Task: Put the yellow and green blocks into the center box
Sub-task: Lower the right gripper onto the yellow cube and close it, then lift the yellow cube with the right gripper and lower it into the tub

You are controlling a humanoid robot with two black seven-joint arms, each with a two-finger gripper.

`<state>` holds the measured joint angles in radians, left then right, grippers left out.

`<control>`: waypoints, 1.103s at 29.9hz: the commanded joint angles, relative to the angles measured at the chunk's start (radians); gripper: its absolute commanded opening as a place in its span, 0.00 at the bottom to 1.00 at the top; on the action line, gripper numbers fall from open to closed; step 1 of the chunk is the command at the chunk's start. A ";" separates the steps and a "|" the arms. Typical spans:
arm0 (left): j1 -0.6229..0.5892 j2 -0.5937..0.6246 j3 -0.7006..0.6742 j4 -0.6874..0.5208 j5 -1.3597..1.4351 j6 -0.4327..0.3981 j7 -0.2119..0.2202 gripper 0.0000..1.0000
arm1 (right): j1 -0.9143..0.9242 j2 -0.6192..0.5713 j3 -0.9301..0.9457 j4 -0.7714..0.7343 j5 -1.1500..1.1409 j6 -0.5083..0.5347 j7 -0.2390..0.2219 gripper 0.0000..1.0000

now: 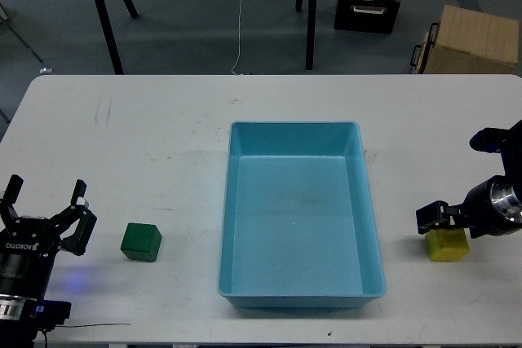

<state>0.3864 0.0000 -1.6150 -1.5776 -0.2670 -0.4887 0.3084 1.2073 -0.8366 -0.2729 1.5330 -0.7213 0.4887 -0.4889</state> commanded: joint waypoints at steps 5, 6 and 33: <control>0.000 0.000 0.001 0.004 0.002 0.000 0.000 1.00 | -0.020 0.034 0.000 -0.004 -0.003 0.000 0.000 0.71; 0.000 0.000 0.001 0.007 0.002 0.000 0.000 1.00 | -0.020 0.033 -0.002 -0.002 -0.003 0.000 0.000 0.58; -0.003 0.000 0.001 0.019 0.003 0.000 0.000 1.00 | 0.339 -0.040 0.166 0.058 0.088 0.000 0.000 0.00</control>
<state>0.3848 0.0000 -1.6137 -1.5584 -0.2653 -0.4887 0.3082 1.4563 -0.9241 -0.1034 1.5923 -0.6843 0.4886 -0.4887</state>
